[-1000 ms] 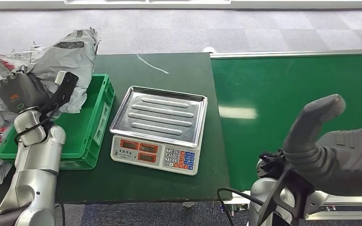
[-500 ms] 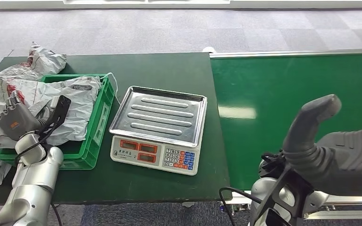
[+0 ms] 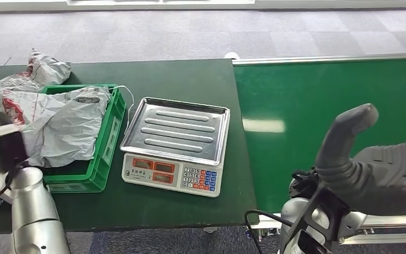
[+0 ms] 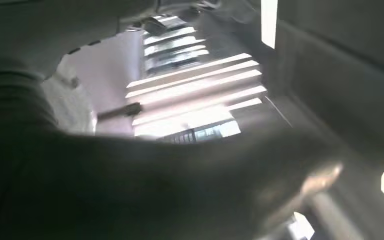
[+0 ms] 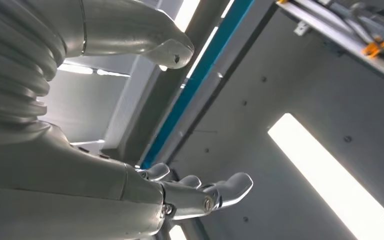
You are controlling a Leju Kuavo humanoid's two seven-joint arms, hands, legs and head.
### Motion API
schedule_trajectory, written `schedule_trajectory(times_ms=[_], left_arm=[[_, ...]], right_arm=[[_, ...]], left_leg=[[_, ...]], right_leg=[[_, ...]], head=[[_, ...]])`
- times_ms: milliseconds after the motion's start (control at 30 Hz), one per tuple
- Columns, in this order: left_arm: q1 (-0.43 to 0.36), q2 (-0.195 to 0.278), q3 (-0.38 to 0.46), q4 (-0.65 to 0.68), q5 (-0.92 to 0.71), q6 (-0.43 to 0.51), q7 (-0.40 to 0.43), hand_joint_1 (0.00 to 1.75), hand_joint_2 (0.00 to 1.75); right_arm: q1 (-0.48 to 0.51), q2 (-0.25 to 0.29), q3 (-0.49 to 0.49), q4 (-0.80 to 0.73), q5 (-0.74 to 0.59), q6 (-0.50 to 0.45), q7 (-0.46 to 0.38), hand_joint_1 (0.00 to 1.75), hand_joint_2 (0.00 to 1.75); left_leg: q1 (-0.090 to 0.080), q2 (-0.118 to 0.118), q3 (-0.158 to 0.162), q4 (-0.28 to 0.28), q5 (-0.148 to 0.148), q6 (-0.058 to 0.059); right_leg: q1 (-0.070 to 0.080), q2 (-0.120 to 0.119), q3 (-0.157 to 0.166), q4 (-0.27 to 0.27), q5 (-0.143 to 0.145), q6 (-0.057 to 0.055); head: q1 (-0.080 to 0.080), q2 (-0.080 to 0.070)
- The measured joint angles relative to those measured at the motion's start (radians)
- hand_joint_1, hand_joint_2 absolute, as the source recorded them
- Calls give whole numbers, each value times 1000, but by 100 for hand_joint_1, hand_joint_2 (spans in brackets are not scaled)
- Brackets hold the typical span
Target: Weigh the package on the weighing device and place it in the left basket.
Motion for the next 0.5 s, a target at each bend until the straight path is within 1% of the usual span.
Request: schedule_trajectory(times_ms=[33, 67, 100, 133, 167, 200, 233, 300, 333, 367, 433, 500], left_arm=[[26, -21, -18, -83, 258, -15, -39, 0, 0], [47, -40, -47, -160, 490, -30, -36, 0, 0], [64, -56, -78, -227, 680, -43, -26, 0, 0], [80, -68, -104, -283, 810, -55, -17, 0, 0], [95, -79, -123, -334, 886, -71, -11, 0, 0], [111, -90, -136, -382, 909, -94, -7, 0, 44], [127, -101, -146, -428, 879, -126, -4, 0, 87], [159, -126, -173, -511, 710, -207, -1, 0, 175], [175, -138, -195, -544, 620, -250, -1, 0, 175], [192, -147, -224, -568, 551, -292, 2, 0, 175], [229, -152, -305, -591, 478, -372, 15, 0, 175], [264, -147, -409, -592, 441, -441, 34, 0, 175]], right_arm=[[-1, 0, -1, 13, -6, 0, 0, 0, 175], [-1, 0, -3, 26, -12, 0, 0, 0, 175], [-2, 0, -4, 37, -16, 1, 0, 0, 175], [-3, 0, -4, 48, -20, 1, 0, 0, 175], [-3, 0, -4, 58, -27, 1, 0, 0, 175], [-3, 0, -4, 71, -39, 2, 2, 0, 175], [-3, 0, -4, 85, -59, 2, 4, 0, 131], [-3, 0, 0, 127, -136, 2, 5, 0, 44], [-4, 0, 5, 153, -197, 2, 4, 0, 44], [-3, -2, 13, 181, -270, 5, 7, 0, 87], [8, -9, 34, 231, -422, 26, 31, 0, 175], [32, -21, 59, 260, -521, 69, 59, 0, 175]], left_leg=[[0, 2, 1, 0, -1, 0], [0, 0, 0, 0, -1, 1], [0, -4, 0, 0, -1, 1], [1, -8, -1, 0, -1, 1], [1, -10, -1, 0, -1, 1], [1, -11, -1, 0, -1, 1], [1, -10, -1, 0, -1, 1], [1, -10, 0, 0, -1, 1], [1, -10, 0, 0, -1, 1], [0, -11, 0, 0, -1, 1], [0, -12, 0, 0, -1, 1], [0, -12, 0, 0, -1, 1]], right_leg=[[0, 2, 0, 0, 0, 0], [0, 0, 1, 0, -1, 1], [0, -4, 2, 0, -3, 1], [1, -8, 4, 0, -4, 2], [1, -11, 4, 0, -4, 1], [1, -12, 5, 0, -4, 1], [1, -11, 5, 0, -4, 1], [1, -11, 5, -1, -4, 0], [1, -11, 5, -1, -4, 0], [1, -12, 5, -1, -4, 1], [1, -13, 5, -1, -5, 1], [1, -14, 5, -1, -5, 1]], head=[[0, 0], [0, 0], [0, 0], [1, 0], [0, 0], [0, 0], [0, 0], [0, 0], [0, 0], [0, 0], [0, 0], [0, 0]])
